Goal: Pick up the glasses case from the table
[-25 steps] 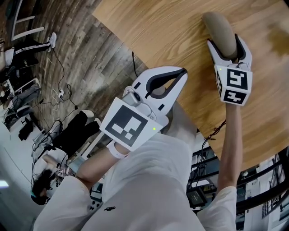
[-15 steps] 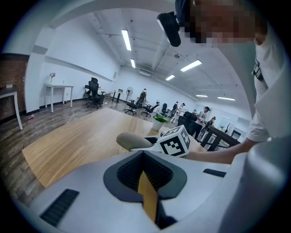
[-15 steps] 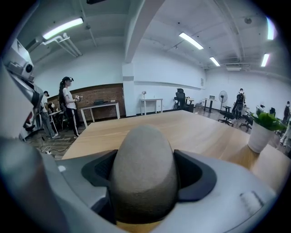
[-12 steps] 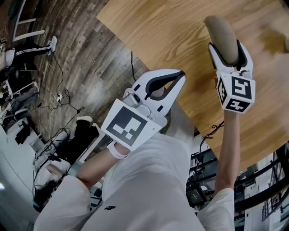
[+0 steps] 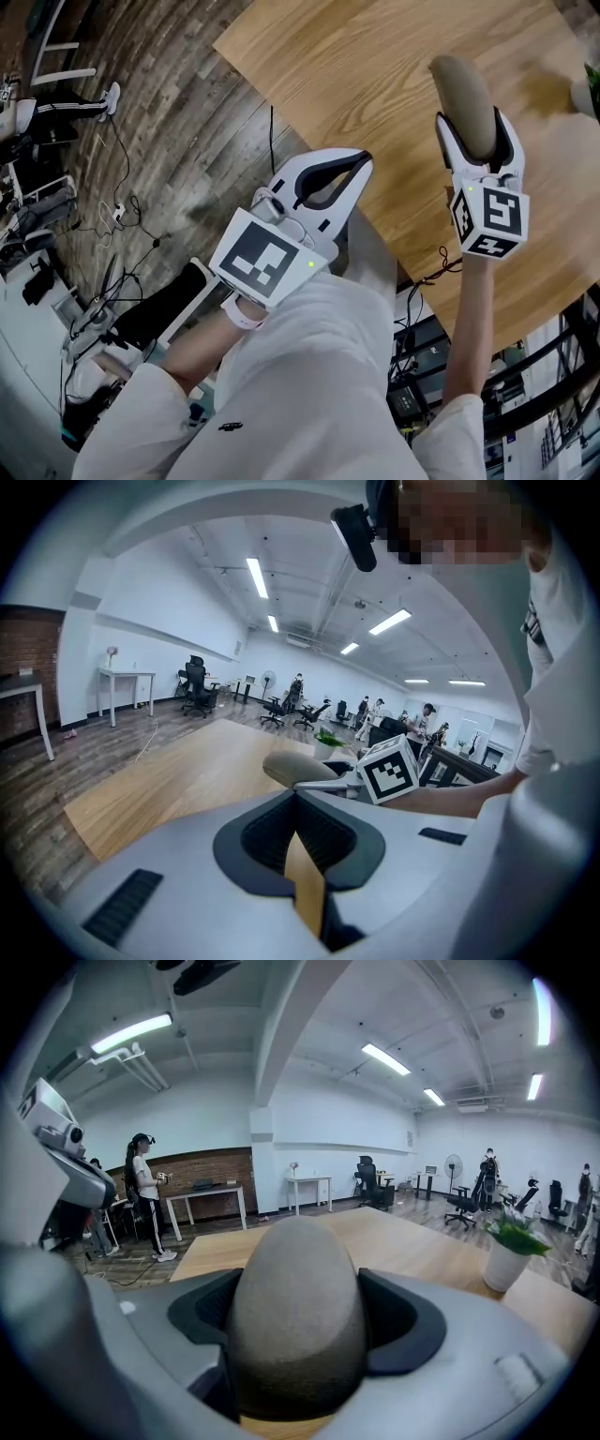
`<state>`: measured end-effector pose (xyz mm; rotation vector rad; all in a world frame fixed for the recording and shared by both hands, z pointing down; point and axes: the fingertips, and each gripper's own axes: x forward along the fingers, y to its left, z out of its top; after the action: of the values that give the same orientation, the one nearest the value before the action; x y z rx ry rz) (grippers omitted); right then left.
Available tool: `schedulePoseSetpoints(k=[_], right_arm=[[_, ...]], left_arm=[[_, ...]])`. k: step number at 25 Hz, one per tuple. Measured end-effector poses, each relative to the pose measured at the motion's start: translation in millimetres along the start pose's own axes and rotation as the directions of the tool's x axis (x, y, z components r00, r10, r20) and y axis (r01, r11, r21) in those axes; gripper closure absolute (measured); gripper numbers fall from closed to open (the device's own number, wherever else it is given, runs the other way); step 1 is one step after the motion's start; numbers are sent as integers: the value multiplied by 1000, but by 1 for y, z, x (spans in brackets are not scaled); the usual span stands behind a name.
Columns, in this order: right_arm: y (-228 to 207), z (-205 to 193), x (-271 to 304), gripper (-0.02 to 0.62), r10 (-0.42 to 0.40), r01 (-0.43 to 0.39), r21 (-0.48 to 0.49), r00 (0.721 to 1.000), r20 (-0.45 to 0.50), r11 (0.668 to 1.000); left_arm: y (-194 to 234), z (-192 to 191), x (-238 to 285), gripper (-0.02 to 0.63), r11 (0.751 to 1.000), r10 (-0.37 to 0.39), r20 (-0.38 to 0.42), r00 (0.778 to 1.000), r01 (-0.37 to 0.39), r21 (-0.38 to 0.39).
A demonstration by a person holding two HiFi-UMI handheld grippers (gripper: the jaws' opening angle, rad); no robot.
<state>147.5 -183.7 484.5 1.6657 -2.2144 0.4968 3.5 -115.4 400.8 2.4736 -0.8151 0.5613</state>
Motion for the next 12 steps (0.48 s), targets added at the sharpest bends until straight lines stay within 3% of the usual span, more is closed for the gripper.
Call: schedulePoseSetpoints(k=[12], right_arm=[[9, 47, -58, 199, -9, 8, 13, 997, 81, 1000]], left_arm=[[-12, 31, -33, 603, 998, 43, 97, 994, -46, 31]])
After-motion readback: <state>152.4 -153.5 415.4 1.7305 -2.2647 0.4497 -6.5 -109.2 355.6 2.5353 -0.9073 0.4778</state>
